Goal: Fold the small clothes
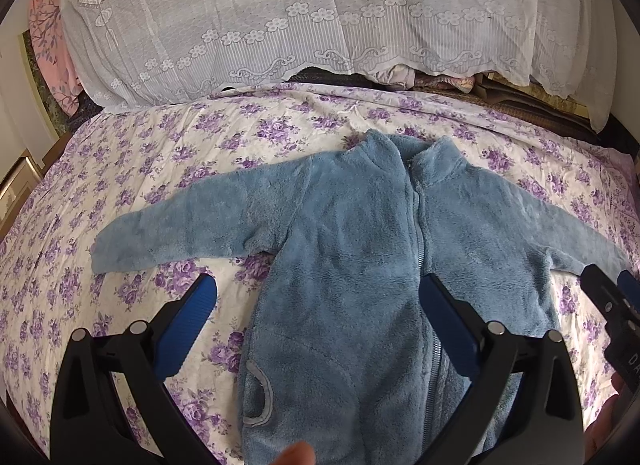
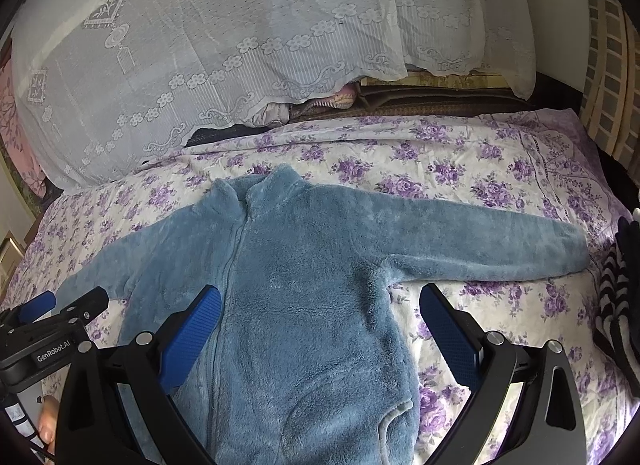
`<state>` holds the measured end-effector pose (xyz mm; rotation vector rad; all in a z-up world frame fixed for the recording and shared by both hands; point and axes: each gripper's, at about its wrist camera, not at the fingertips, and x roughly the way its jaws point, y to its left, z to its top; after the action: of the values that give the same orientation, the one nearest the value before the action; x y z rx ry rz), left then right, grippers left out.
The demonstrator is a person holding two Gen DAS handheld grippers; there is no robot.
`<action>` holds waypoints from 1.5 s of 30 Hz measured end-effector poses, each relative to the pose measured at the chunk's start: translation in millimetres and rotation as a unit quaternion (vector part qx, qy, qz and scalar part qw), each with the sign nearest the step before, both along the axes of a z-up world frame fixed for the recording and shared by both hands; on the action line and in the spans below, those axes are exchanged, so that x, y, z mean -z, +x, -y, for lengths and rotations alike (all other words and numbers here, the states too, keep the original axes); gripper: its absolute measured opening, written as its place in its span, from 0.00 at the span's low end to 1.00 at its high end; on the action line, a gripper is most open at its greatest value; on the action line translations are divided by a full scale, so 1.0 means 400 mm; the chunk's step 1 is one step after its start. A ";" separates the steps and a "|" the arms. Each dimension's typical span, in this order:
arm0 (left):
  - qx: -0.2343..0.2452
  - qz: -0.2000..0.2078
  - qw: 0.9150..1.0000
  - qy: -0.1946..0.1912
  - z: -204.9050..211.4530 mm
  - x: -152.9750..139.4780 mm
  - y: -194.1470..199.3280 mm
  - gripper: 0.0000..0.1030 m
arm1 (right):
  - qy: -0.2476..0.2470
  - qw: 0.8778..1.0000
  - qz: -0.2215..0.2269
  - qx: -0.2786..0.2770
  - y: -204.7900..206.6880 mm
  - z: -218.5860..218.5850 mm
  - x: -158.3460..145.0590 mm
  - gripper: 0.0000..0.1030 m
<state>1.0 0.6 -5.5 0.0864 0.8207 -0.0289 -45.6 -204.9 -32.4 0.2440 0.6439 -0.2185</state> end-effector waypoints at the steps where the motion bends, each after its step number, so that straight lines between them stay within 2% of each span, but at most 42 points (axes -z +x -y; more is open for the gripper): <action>1: 0.000 0.000 1.000 0.001 -0.003 0.007 0.003 0.96 | -0.002 1.000 0.004 0.004 -0.001 0.002 0.003 0.97; 6: 0.001 -0.010 1.000 0.005 -0.004 0.030 0.022 0.96 | -0.015 0.999 0.010 0.027 0.010 0.028 0.020 0.97; 13: 0.004 -0.016 1.000 0.015 0.014 0.068 0.038 0.96 | 0.012 0.999 -0.015 0.029 0.046 0.104 0.055 0.97; 17: 0.008 -0.023 0.999 0.028 0.035 0.115 0.058 0.96 | 0.047 0.997 -0.009 0.060 0.047 0.199 0.084 0.97; 23: 0.023 -0.050 0.997 0.053 0.080 0.213 0.082 0.96 | 0.115 0.982 -0.013 0.146 0.018 0.389 0.152 0.97; 26: 0.030 -0.062 0.995 0.071 0.098 0.256 0.090 0.96 | 0.155 0.968 -0.005 0.199 -0.020 0.477 0.189 0.86; 28: 0.031 -0.062 0.995 0.073 0.099 0.267 0.093 0.96 | 0.189 0.956 -0.003 0.225 -0.043 0.527 0.216 0.75; 35: 0.039 -0.055 0.995 0.075 0.109 0.271 0.085 0.96 | 0.261 0.926 -0.009 0.271 -0.069 0.625 0.303 0.51; 39: 0.045 -0.048 0.994 0.091 0.121 0.283 0.080 0.96 | 0.270 0.919 -0.001 0.286 -0.060 0.663 0.314 0.40; 42: 0.045 -0.058 0.994 0.082 0.115 0.283 0.089 0.96 | 0.275 0.914 0.003 0.300 -0.044 0.698 0.321 0.33; 45: 0.060 -0.062 0.994 0.073 0.123 0.262 0.090 0.96 | 0.248 0.920 -0.002 0.304 -0.013 0.725 0.307 0.32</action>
<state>37.2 -48.6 -110.2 0.2736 0.9410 -0.0877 -51.0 -494.7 -155.0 0.9379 0.6059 -0.6550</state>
